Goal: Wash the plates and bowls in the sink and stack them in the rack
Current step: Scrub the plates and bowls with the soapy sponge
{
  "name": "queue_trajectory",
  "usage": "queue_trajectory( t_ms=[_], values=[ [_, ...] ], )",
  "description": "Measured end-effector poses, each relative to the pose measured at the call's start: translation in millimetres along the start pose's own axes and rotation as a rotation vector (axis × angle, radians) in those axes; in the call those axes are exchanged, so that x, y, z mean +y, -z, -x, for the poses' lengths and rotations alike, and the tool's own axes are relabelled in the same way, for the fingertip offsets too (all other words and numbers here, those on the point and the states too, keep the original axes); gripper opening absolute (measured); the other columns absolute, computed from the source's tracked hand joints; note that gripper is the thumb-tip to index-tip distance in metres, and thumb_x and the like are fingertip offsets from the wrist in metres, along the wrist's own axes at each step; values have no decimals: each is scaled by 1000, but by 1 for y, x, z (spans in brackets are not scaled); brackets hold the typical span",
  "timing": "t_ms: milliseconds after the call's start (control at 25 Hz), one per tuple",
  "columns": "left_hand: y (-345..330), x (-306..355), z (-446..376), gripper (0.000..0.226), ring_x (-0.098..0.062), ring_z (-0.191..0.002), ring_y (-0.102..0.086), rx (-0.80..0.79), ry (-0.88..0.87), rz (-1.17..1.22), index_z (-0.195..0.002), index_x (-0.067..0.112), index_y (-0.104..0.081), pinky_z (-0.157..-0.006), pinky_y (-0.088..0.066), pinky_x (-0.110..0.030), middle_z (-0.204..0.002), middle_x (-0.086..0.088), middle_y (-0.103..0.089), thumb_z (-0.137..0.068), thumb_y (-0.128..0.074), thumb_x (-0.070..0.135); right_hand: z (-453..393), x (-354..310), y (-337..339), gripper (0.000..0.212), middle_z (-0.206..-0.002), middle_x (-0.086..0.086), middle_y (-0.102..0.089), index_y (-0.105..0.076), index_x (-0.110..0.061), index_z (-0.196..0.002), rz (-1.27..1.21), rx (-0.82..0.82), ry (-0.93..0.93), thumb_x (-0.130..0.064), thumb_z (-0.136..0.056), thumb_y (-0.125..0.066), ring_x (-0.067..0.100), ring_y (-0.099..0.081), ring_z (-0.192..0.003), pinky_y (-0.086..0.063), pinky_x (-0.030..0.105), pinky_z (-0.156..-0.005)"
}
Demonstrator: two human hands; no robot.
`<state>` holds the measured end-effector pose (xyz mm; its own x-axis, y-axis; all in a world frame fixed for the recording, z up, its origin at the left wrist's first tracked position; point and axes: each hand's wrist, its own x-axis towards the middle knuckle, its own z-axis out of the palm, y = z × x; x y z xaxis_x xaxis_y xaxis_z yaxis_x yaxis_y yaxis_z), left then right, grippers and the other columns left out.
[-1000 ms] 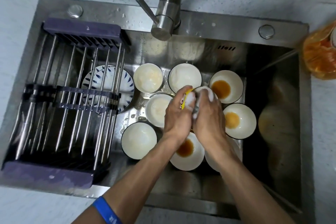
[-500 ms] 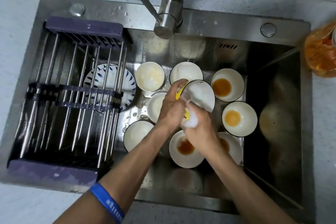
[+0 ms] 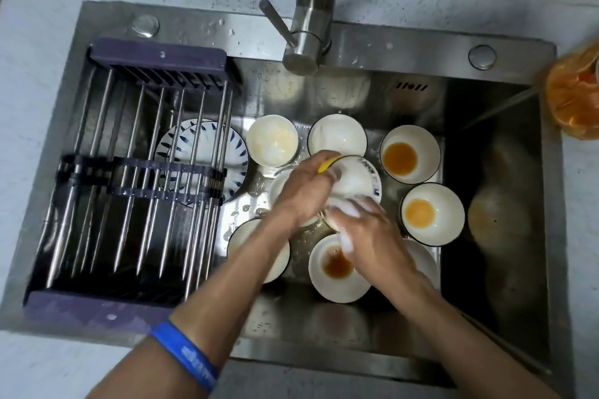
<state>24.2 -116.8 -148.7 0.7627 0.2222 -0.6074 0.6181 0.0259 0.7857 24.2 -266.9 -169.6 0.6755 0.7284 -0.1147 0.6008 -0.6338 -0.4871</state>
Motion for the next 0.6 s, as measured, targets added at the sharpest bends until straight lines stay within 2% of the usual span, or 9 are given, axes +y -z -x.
queue_trajectory(
  t_ms=[80,120,200,240,280,360,440,520,600],
  values=[
    [-12,-2,12,42,-4,-100,-61,167,-37,130,-126,39,-57,-85,-50,-19,-112,12,-65,-88,-49,22,-4,-3,3,34,-101,6,-69,-63,-22,-109,-74,25,-125,-10,-77,-60,30,-62,-93,-54,39,-77],
    [-14,-5,12,44,-8,-103,-61,186,-32,101,-126,41,-57,-89,-50,-23,-116,9,-64,-86,-48,25,-4,-2,1,33,-102,5,-68,-62,-22,-108,-11,22,-65,-12,-77,-60,31,-61,-95,-53,40,-78],
    [-8,-2,5,44,-15,-110,-60,66,12,-13,-123,41,-59,-97,-49,-31,-122,6,-64,-79,-53,38,-4,11,8,30,-108,1,-66,-59,-24,-104,110,-6,146,-11,-77,-56,28,-57,-99,-52,39,-80],
    [-3,1,1,48,-18,-111,-62,6,57,32,-121,40,-61,-96,-51,-36,-122,3,-66,-74,-57,48,-4,16,12,31,-104,-3,-66,-57,-27,-101,55,17,119,-10,-76,-60,24,-57,-96,-51,36,-78],
    [-2,4,1,54,-23,-111,-64,-34,115,169,-121,38,-63,-91,-55,-39,-123,-2,-67,-71,-60,58,-5,16,18,31,-99,-7,-67,-57,-29,-99,-105,43,23,-11,-75,-66,19,-58,-91,-50,32,-75],
    [-8,0,9,69,-31,-111,-66,-82,233,573,-127,23,-64,-82,-58,-39,-123,-14,-68,-76,-61,68,-10,6,28,36,-95,-8,-70,-66,-23,-103,-691,63,-278,-14,-71,-79,10,-64,-86,-51,27,-74],
    [-11,-17,15,71,-31,-108,-66,-130,302,791,-131,13,-61,-83,-58,-41,-121,-18,-68,-86,-50,66,-10,9,37,52,-103,5,-72,-66,-12,-113,-1304,-49,-438,-8,-65,-85,16,-69,-94,-55,31,-77],
    [-6,-29,16,60,-30,-106,-67,-164,302,871,-125,16,-66,-89,-55,-48,-121,-17,-69,-90,-46,60,-4,23,40,73,-119,17,-68,-58,-7,-128,-1602,-164,-508,-15,-62,-87,31,-67,-107,-56,43,-83],
    [-3,-34,15,48,-29,-103,-68,-155,271,985,-110,19,-75,-94,-52,-54,-117,-16,-70,-88,-52,54,-3,28,39,76,-127,19,-65,-54,-9,-135,-1714,-131,-567,-29,-69,-87,36,-64,-115,-56,46,-83]
  ],
)
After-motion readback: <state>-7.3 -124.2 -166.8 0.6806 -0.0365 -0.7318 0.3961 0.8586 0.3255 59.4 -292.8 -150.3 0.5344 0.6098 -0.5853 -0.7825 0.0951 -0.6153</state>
